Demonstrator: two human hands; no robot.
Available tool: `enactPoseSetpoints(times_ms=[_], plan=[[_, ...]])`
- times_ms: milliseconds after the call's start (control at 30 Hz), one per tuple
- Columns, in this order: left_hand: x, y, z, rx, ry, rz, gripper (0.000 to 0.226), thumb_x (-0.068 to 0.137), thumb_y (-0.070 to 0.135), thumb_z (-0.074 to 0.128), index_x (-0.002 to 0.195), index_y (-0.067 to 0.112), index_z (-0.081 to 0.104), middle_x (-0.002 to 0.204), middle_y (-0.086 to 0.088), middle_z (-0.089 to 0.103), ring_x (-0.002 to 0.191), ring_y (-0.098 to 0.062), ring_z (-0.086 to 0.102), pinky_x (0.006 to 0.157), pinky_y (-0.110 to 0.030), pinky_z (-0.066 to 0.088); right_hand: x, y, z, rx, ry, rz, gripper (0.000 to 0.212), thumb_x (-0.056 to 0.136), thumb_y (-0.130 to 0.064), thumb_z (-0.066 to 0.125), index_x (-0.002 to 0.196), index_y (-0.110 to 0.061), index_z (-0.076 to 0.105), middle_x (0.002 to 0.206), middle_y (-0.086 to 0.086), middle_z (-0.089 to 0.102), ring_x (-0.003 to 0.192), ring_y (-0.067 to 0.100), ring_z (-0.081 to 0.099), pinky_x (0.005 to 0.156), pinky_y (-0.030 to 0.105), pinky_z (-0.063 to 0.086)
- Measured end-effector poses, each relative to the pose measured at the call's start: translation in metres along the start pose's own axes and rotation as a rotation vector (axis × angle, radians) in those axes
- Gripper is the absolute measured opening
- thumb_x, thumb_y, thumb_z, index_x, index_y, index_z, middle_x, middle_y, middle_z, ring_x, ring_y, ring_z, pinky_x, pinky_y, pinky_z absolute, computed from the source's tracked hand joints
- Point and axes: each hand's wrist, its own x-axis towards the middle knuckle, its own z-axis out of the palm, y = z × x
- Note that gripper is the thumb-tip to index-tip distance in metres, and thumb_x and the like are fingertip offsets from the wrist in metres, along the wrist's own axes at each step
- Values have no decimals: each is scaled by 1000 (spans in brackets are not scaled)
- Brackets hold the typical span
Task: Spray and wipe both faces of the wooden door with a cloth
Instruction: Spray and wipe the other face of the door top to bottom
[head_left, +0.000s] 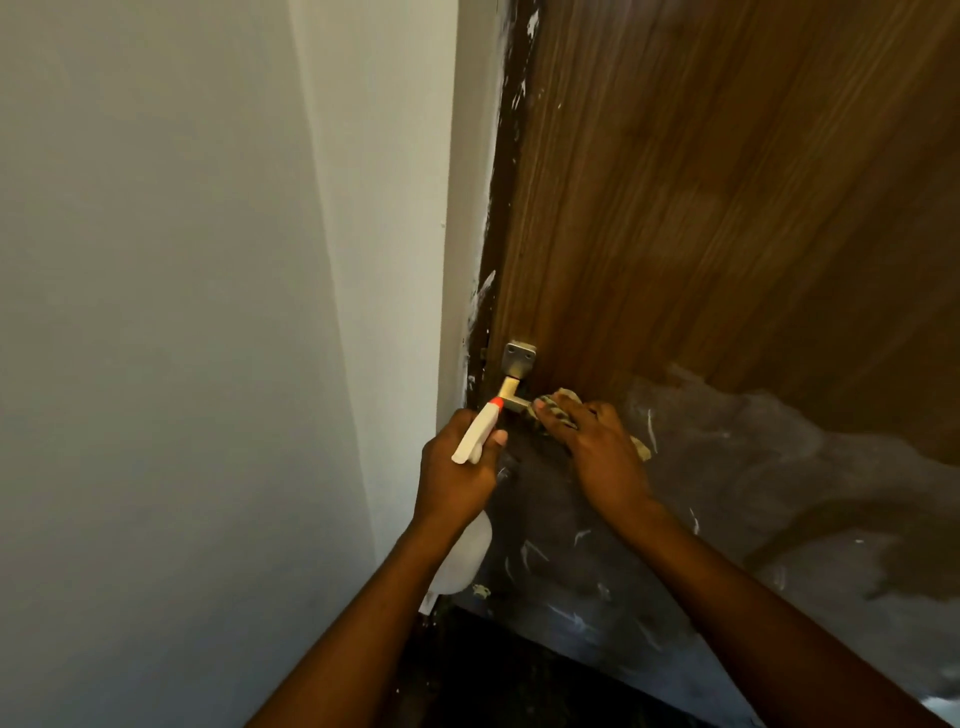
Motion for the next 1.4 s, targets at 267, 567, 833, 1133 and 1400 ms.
enactPoseSetpoints(times_ms=[267, 567, 833, 1133, 1400], plan=[[0, -12, -8, -19, 23, -49, 39, 92, 20, 56, 127, 7, 50, 124, -13, 59, 108, -26, 60, 94, -33, 46, 50, -82, 15, 207, 103, 101, 51, 104, -32, 52, 153, -23, 40, 158, 11, 34, 144, 34, 35, 122, 46, 22], [-9, -33, -18, 39, 42, 7, 33, 86, 29, 63, 116, 16, 55, 109, 0, 63, 80, -6, 58, 61, -2, 44, -3, 32, 16, -237, 211, -357, 64, 91, -10, 65, 148, -29, 45, 153, 10, 46, 123, 49, 52, 93, 60, 49], [-10, -40, -19, 4, 39, -42, 38, 85, 34, 63, 118, 17, 54, 114, -3, 64, 88, -11, 60, 79, -18, 47, 23, 1, 12, -344, 228, -464, 78, 69, -13, 90, 140, -22, 59, 146, 13, 37, 122, 42, 41, 85, 60, 53], [-5, -29, -16, -18, 38, -31, 37, 85, 31, 62, 118, 15, 54, 115, -6, 64, 88, -11, 58, 81, -22, 47, 20, 16, 20, -325, 166, -383, 58, 98, -26, 58, 152, -34, 39, 155, 13, 40, 133, 39, 43, 105, 60, 44], [-8, -25, -10, -66, -33, -60, 40, 87, 19, 60, 124, 7, 50, 124, -12, 59, 110, -27, 59, 85, -22, 40, -4, 65, 11, -3, 185, -375, 55, 92, -23, 65, 145, -28, 52, 151, 13, 47, 125, 38, 54, 95, 54, 51]])
